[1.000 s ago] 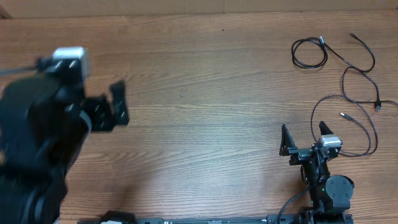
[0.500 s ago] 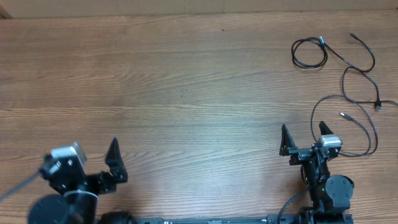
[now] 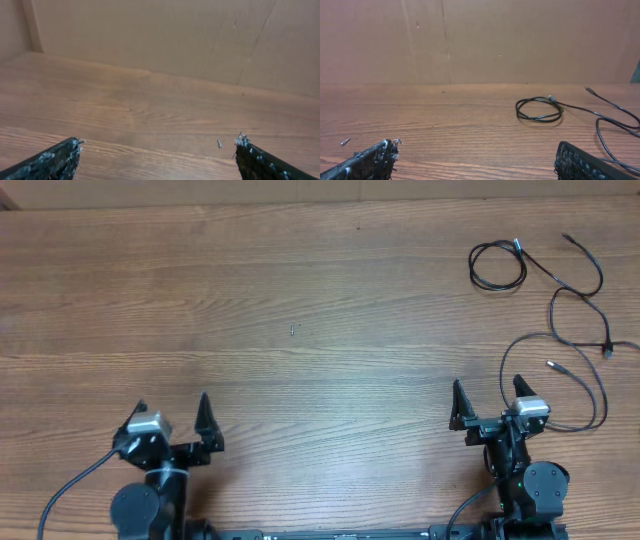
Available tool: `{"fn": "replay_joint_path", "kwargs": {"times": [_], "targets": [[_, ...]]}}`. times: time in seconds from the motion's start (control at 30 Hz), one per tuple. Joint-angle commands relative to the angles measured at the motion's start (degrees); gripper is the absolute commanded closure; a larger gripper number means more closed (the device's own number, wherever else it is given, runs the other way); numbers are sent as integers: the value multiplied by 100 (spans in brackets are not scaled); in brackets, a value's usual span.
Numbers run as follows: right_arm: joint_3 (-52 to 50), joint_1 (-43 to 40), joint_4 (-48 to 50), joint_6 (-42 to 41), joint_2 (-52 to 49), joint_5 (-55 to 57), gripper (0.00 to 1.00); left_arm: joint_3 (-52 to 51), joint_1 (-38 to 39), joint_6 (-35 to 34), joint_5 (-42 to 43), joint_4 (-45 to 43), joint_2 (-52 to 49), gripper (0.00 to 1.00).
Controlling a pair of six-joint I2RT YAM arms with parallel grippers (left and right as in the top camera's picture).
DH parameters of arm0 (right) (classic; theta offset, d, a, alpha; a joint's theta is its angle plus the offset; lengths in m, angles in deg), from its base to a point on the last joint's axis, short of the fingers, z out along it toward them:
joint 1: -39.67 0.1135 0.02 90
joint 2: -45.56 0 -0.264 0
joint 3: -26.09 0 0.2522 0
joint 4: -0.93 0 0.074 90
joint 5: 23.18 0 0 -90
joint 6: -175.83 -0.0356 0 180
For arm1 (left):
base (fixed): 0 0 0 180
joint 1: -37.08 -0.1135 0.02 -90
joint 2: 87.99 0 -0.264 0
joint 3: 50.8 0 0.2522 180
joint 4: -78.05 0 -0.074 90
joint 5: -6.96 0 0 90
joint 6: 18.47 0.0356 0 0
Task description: Untangle cables
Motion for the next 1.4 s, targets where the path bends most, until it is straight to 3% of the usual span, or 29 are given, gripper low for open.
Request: {"fn": "replay_joint_path", "kwargs": {"times": [0.0, 0.17, 0.27, 0.43, 0.7, 1.37], "targets": [[-61, 26, 20, 42, 68, 35, 0, -501, 57, 87, 105, -616, 83, 0], [-61, 26, 20, 42, 68, 33, 0, -1141, 271, 107, 90, -1705, 83, 0], [-63, 26, 20, 42, 68, 33, 0, -1357, 302, 109, 94, -1886, 83, 1], [-61, 26, 20, 42, 68, 33, 0, -1545, 317, 133, 37, -1727, 83, 0], [-61, 26, 20, 42, 68, 35, 0, -1545, 319, 1056, 61, -1725, 83, 1], [-61, 26, 20, 42, 68, 33, 0, -1545, 402, 835, 83, -1729, 81, 0]]}}
